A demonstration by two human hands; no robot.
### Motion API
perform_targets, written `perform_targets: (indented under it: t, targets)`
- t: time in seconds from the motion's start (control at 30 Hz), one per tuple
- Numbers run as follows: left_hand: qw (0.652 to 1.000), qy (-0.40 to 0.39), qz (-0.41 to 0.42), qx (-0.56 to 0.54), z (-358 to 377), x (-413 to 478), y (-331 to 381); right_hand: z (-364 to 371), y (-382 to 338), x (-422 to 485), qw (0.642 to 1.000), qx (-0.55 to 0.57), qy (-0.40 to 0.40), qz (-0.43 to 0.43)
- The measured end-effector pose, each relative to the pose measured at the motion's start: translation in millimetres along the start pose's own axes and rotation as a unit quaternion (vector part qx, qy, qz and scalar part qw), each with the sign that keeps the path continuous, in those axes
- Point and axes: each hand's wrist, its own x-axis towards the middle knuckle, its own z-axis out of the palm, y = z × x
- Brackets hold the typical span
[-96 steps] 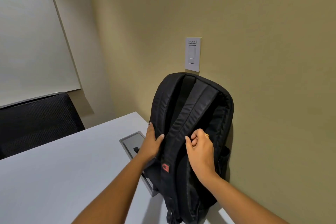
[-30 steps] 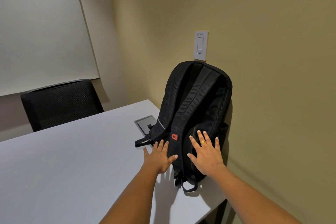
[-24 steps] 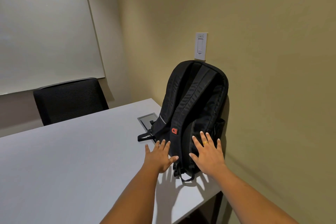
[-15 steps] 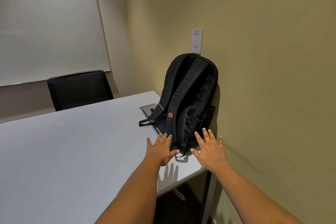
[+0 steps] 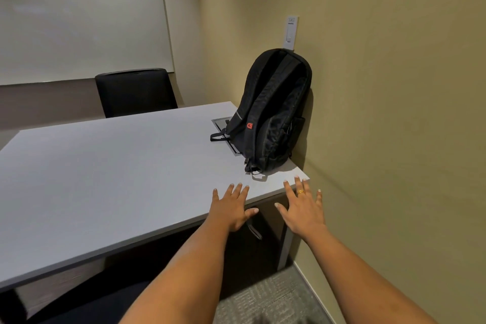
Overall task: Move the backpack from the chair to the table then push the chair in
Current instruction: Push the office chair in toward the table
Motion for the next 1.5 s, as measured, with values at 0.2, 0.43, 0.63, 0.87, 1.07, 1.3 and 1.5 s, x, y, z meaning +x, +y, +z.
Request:
perform_targets:
  t: [0.2,0.43,0.63,0.87,1.07,1.3,1.5]
  targets:
    - [1.000,0.006,0.023,0.006,6.3,-45.3,-14.8,8.1,-17.4,-47.3,0.999,-0.001,-0.005,0.034]
    - [0.997,-0.020,0.070,0.015,29.5,-103.8,-46.0,25.7,-59.8,-114.2,0.996,0.012,-0.019,0.089]
    - [0.995,-0.051,0.085,0.024,57.9,-160.3,-71.8,38.6,-99.6,-176.2,0.994,0.012,-0.034,0.104]
    - [0.994,-0.048,0.100,0.024,71.7,-206.3,-89.3,42.4,-124.1,-231.5,0.991,0.014,-0.042,0.126]
    - [0.994,-0.048,0.100,0.025,73.7,-254.3,-99.6,31.7,-143.7,-284.5,0.990,0.004,-0.018,0.138]
    - [0.993,-0.029,0.106,0.043,73.3,-335.5,-117.1,8.1,-181.0,-361.2,0.991,-0.004,0.013,0.134]
    - [0.991,-0.014,0.115,0.061,63.7,-408.2,-138.8,-0.2,-223.7,-420.3,0.990,0.010,0.004,0.140]
